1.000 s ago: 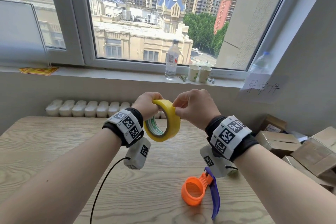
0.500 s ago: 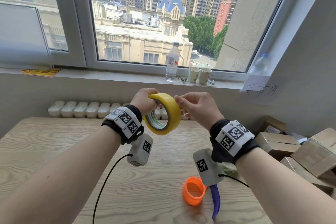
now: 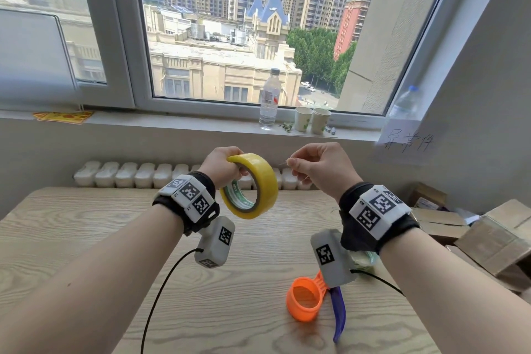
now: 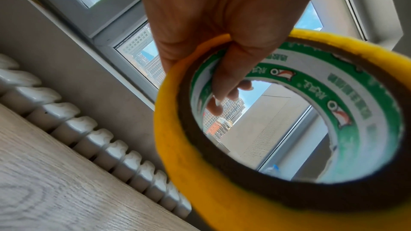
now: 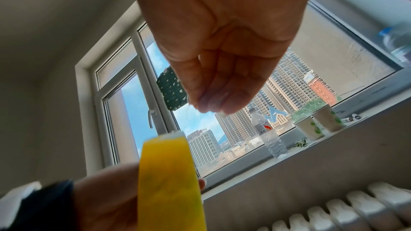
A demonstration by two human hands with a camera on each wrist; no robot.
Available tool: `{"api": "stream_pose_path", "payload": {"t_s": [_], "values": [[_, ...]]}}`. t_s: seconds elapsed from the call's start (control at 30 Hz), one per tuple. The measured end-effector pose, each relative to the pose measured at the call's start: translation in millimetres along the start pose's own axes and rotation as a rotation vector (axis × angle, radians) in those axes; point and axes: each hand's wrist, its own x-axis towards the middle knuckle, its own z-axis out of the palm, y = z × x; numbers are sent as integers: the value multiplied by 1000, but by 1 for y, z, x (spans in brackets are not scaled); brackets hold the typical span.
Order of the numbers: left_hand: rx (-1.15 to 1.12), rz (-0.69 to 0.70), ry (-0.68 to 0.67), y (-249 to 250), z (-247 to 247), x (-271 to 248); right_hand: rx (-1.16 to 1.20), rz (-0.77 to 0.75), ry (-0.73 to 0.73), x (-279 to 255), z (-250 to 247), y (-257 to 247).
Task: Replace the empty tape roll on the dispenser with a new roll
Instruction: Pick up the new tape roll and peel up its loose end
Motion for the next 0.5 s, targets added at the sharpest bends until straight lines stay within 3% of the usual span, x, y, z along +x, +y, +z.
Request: {"api": "stream_pose_path", "payload": {"t_s": [0.17, 0.3, 0.5], "values": [[59, 46, 29, -2, 3, -2, -26, -3, -4, 1, 4, 0], [57, 159, 55, 5, 11, -6, -15, 123, -92, -1, 21, 5], [-3, 263, 107, 8, 10, -11, 377, 237, -232, -4, 17, 1]]}}
